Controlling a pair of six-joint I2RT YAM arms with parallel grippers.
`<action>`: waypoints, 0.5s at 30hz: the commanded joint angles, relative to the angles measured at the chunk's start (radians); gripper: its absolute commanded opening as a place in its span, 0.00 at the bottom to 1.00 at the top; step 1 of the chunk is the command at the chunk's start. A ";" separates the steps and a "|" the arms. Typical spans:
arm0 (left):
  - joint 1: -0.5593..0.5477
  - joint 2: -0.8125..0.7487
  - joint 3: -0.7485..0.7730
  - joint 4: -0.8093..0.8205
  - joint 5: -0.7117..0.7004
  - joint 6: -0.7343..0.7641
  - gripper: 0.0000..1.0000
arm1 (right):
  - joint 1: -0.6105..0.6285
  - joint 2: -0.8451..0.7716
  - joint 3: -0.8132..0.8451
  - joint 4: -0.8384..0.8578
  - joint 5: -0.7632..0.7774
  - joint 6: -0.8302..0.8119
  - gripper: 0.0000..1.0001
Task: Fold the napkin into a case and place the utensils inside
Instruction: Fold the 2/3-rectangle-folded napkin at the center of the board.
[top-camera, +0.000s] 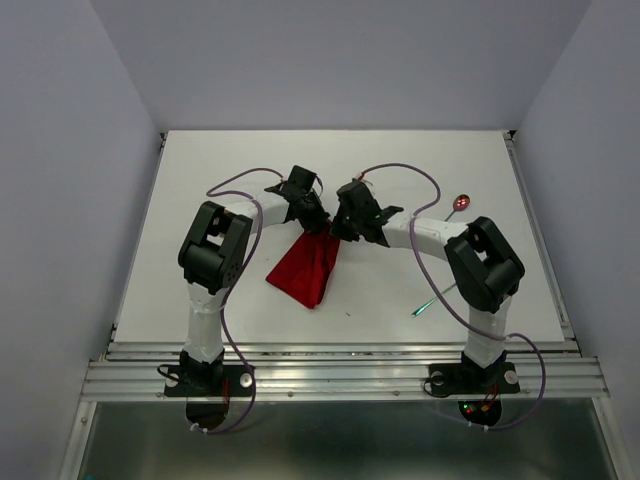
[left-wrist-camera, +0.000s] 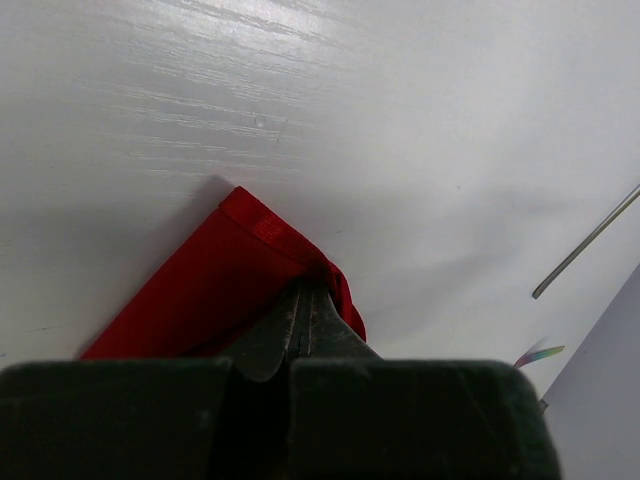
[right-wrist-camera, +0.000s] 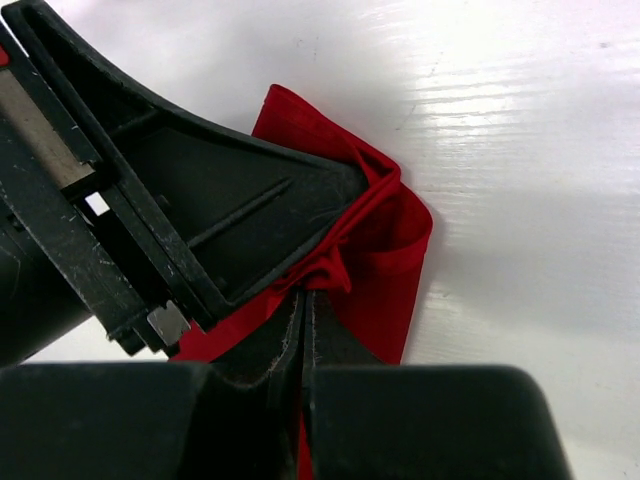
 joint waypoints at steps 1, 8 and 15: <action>-0.001 0.015 -0.006 -0.097 -0.054 0.018 0.00 | 0.018 0.029 0.065 0.051 -0.014 -0.001 0.01; 0.000 -0.006 -0.017 -0.094 -0.030 0.016 0.00 | 0.018 0.090 0.088 0.051 -0.010 0.002 0.01; 0.020 -0.043 -0.024 -0.081 0.012 0.012 0.00 | 0.018 0.147 0.073 0.054 0.013 0.025 0.01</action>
